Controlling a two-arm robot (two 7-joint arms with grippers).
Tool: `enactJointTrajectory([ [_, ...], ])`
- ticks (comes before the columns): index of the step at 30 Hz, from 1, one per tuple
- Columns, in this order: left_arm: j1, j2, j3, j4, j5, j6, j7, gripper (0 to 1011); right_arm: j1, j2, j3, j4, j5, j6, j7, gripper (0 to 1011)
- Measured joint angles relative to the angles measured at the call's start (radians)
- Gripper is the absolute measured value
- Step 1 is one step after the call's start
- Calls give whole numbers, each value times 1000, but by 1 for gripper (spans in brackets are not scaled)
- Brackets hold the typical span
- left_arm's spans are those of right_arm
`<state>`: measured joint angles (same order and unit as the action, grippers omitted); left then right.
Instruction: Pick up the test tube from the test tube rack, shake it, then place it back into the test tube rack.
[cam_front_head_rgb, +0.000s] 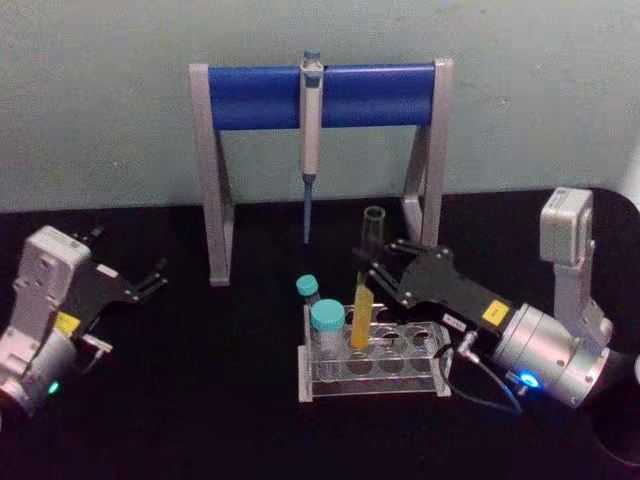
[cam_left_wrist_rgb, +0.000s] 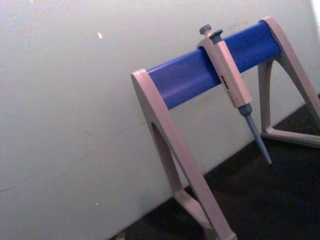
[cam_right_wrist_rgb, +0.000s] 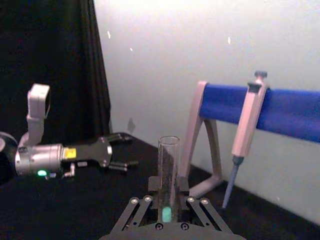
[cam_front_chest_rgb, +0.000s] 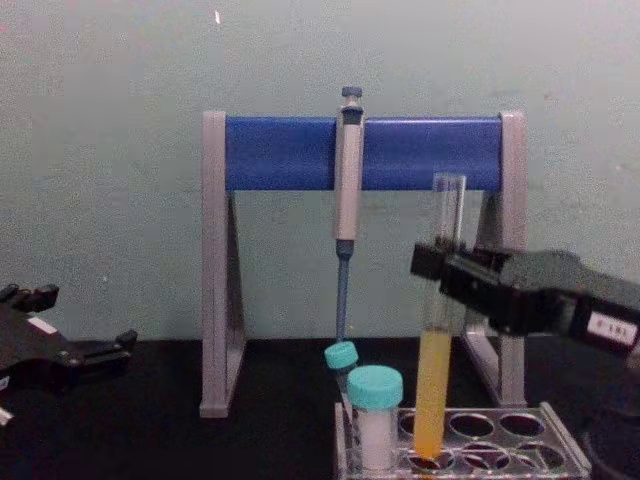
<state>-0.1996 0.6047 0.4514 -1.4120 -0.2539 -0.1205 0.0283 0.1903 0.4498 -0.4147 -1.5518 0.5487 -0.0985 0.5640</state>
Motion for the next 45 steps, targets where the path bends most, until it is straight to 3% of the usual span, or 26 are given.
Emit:
enactJointTrajectory([
  [9,0,0,0,0,0,0,0,1001,34,-2,11,-9,10,5,-11,223],
  [17,0,0,0,0,0,0,0,1001,77,-15,24,29,-4,11,-44,223],
  [27,0,0,0,0,0,0,0,1001,88,-26,29,47,-20,22,-64,223],
  [37,0,0,0,0,0,0,0,1001,48,0,64,6,-46,24,-101,223],
  [45,0,0,0,0,0,0,0,1001,-29,44,93,-76,-54,49,-112,223],
])
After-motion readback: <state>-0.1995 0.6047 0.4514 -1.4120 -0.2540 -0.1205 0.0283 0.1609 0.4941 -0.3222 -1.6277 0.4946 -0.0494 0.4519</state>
